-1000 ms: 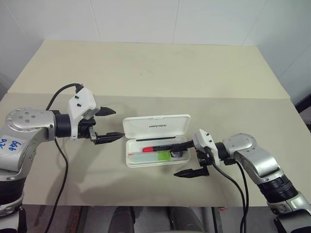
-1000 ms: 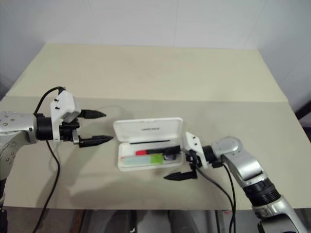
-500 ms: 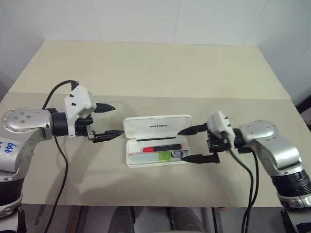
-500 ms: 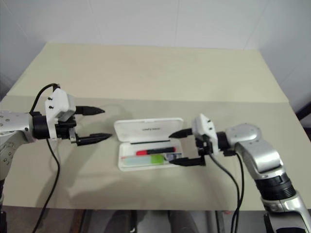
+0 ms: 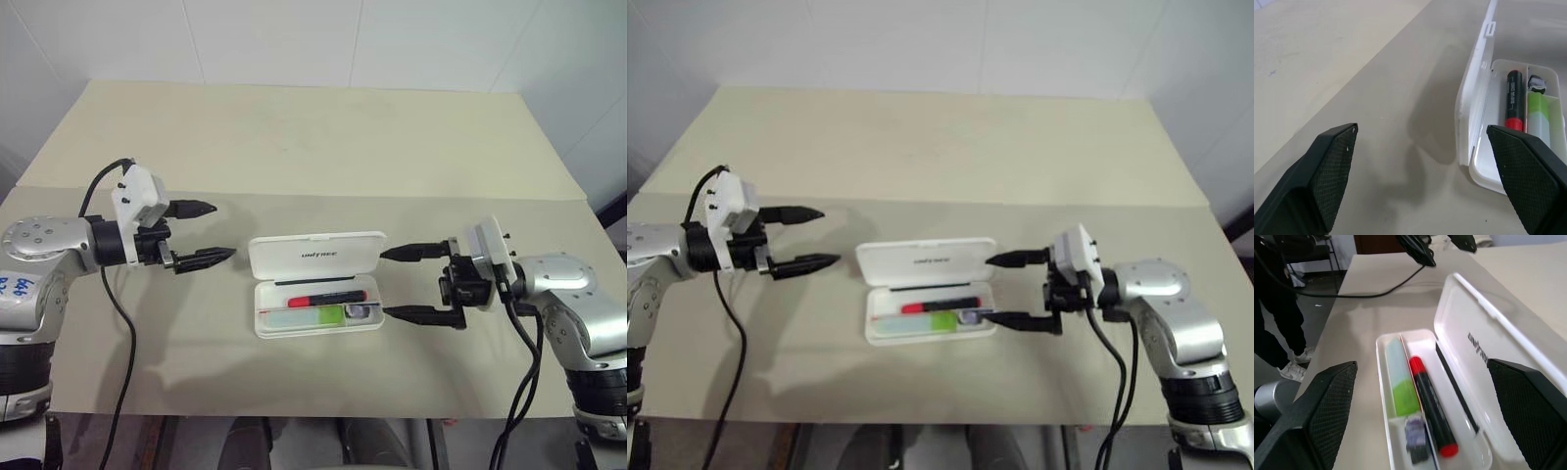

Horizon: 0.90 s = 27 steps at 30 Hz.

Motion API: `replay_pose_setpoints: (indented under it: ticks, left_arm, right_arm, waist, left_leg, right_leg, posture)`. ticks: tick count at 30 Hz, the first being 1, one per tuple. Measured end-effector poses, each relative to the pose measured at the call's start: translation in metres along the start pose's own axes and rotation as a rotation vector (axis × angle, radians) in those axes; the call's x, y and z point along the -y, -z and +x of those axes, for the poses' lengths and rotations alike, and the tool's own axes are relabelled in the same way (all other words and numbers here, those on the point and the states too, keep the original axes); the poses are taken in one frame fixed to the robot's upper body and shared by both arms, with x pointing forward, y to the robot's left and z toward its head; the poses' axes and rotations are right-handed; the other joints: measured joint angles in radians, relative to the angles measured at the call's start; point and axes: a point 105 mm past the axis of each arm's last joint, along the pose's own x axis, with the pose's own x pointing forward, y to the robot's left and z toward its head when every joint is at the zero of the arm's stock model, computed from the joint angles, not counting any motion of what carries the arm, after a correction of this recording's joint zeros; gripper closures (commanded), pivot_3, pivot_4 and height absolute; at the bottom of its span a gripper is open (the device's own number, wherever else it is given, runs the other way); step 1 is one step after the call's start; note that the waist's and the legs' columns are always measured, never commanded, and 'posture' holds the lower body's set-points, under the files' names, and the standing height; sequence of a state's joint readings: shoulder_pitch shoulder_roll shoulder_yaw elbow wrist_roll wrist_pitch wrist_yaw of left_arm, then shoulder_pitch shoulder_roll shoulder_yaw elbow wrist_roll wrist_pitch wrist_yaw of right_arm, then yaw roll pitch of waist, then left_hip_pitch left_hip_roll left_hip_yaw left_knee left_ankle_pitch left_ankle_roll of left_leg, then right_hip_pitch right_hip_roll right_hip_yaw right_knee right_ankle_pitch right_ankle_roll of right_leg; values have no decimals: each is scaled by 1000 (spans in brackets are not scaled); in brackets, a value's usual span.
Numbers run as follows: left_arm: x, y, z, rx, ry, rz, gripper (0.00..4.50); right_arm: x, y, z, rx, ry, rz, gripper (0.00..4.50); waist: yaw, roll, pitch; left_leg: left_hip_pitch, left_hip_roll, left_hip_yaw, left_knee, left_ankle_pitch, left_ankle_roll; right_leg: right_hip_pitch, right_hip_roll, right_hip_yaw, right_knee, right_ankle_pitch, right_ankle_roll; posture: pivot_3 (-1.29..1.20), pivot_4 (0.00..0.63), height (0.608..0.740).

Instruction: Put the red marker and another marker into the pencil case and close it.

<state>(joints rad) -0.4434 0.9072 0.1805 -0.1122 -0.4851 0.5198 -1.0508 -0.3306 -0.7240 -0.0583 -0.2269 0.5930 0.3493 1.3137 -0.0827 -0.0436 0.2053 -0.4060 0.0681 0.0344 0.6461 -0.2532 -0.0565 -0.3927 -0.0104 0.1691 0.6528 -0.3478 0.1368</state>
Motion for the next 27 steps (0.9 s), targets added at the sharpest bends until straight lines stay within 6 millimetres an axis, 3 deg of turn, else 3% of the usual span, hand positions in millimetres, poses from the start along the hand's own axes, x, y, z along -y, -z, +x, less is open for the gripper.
replay_pose_setpoints:
  ticks: [3, 13, 21, 27]
  left_arm:
    - [-4, -2, 1, 30, 17, 3, 993]
    - [-19, -8, 10, 104, 43, 6, 4350]
    - [-53, 1, 28, 95, 19, -12, 4473]
    - [-48, 20, 60, 67, 161, -73, 4473]
  right_arm:
    - [3, 0, -5, 1, 27, -13, 0]
    - [7, 5, -21, 3, 116, -26, 0]
    - [9, 12, -39, 34, 152, -14, 0]
    - [10, 14, -44, 35, 173, -22, 0]
  waist:
    - [-1, 0, 0]
    - [2, 0, 0]
    - [3, 0, 0]
    - [4, 0, 0]
  left_leg:
    - [0, 0, 0, 1, 0, 0]
    - [0, 0, 0, 1, 0, 0]
    - [0, 0, 0, 3, 0, 0]
    - [0, 0, 0, 2, 0, 0]
  right_leg:
    - [0, 0, 0, 1, 0, 0]
    - [0, 0, 0, 1, 0, 0]
    - [1, 1, 0, 1, 1, 1]
    - [0, 1, 0, 1, 1, 1]
  posture:
    - [0, 150, 740]
    - [0, 150, 740]
    - [0, 150, 740]
    - [0, 150, 740]
